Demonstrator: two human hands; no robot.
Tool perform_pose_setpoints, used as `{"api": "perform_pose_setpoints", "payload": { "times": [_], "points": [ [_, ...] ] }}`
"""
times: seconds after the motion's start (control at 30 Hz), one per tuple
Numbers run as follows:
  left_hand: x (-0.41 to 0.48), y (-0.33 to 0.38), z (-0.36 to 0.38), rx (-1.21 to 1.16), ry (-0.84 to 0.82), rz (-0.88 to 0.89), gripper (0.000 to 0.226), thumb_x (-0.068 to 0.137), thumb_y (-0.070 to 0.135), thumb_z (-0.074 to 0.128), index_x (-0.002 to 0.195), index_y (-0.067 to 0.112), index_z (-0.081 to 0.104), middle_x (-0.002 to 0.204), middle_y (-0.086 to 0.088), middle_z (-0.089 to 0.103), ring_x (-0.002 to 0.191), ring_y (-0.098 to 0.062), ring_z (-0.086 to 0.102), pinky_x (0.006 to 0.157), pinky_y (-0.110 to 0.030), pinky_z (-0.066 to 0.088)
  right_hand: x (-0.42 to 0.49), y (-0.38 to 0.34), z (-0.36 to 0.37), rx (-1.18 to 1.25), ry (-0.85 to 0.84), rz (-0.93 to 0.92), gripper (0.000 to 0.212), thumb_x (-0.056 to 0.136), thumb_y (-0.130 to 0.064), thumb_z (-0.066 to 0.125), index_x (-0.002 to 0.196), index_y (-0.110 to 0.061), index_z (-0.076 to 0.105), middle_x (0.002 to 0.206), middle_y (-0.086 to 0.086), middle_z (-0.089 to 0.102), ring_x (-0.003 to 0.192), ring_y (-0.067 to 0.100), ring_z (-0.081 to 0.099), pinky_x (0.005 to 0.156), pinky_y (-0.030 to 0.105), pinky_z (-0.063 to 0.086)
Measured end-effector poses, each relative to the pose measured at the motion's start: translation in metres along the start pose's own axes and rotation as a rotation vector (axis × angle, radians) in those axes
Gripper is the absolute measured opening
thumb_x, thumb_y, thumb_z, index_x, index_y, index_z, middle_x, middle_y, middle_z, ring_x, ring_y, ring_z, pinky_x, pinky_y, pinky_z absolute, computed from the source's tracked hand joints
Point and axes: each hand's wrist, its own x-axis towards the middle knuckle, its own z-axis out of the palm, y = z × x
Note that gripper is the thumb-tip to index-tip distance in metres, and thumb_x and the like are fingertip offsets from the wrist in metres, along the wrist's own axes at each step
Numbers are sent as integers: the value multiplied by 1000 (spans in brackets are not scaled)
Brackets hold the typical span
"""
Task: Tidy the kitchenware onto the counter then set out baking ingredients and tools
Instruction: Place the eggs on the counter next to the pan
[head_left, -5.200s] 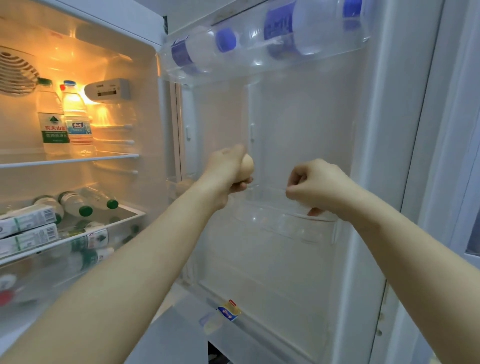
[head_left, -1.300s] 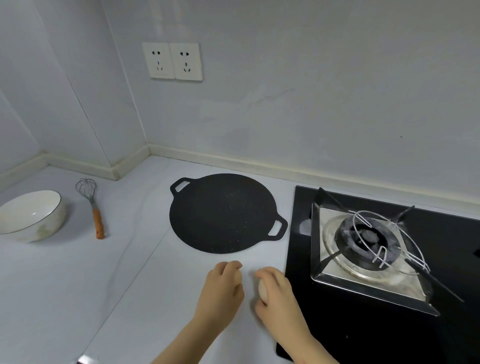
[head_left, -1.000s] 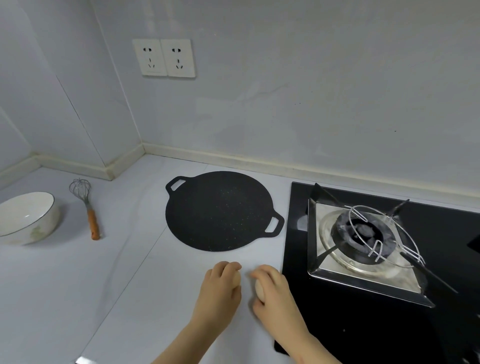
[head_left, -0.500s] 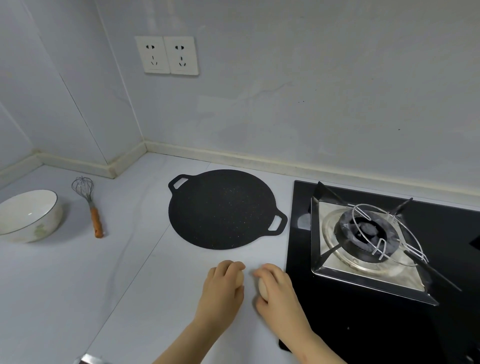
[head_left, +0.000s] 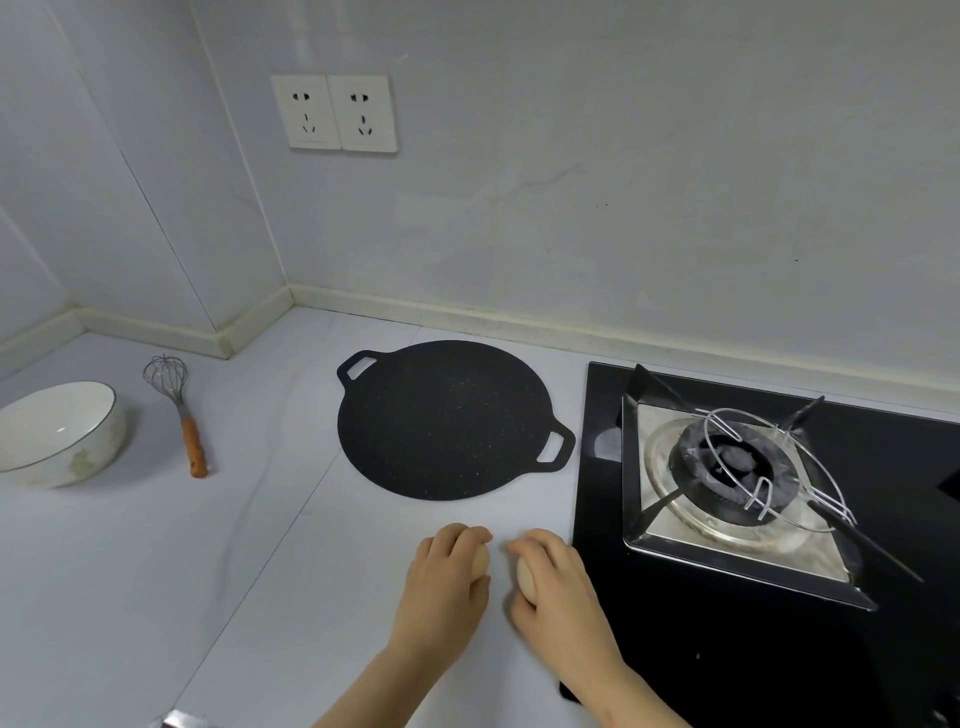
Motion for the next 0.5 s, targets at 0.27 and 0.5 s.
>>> {"api": "perform_pose_setpoints", "payload": {
  "times": [0.27,0.5],
  "points": [
    [-1,-2,2,-12,-6,-8,44,97,23,41,139,28,32,143,12,32,129,-9,32,104,-13,24,0,1,3,5,50,-2,47,93,-20,44,138,-28,36,146,-12,24,135,7,23,107,12,20],
    [0,-1,3,-29,-14,-22,44,97,22,42,139,27,32,143,11,31,129,-10,32,104,-14,24,0,6,16,-132,189,-20,53,37,-26,86,87,-27,69,91,-7,65,81,13,66,67,21,54]
  ]
}}
